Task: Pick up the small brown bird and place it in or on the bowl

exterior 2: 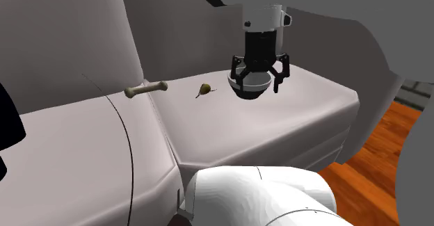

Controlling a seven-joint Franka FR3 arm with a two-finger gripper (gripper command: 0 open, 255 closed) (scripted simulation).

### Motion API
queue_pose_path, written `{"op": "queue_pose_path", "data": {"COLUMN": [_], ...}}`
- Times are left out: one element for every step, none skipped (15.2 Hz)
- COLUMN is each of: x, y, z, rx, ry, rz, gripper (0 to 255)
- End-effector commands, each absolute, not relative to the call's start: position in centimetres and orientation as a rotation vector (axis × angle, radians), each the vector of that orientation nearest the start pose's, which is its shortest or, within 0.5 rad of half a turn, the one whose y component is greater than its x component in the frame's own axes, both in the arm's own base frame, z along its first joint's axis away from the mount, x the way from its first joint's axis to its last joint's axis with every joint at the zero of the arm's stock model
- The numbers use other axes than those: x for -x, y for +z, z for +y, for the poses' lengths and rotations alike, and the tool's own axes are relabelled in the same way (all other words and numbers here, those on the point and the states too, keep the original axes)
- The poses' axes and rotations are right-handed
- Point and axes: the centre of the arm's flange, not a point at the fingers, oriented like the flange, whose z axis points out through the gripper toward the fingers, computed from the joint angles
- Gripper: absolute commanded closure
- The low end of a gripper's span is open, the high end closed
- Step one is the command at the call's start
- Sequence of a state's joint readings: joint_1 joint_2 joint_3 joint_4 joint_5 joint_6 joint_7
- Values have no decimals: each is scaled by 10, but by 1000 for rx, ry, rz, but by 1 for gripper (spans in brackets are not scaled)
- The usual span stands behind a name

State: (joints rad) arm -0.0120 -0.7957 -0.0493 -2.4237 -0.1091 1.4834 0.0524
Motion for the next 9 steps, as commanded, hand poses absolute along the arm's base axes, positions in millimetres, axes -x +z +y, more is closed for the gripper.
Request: {"op": "queue_pose_path", "data": {"x": [-291, -301, -312, -323, -334, -345, -355, -366, -377], "y": [555, 551, 546, 542, 538, 534, 529, 525, 521], "z": [-34, -27, -21, -14, -7, 0, 6, 13, 20], "rx": [3204, 3208, 3213, 3217, 3222, 3227, 3231, 3236, 3240], "ry": [233, 231, 229, 227, 226, 224, 222, 220, 218], "rz": [157, 151, 145, 140, 134, 128, 122, 116, 110], "gripper": [0, 0, 0, 0, 0, 0, 0, 0, 0]}}
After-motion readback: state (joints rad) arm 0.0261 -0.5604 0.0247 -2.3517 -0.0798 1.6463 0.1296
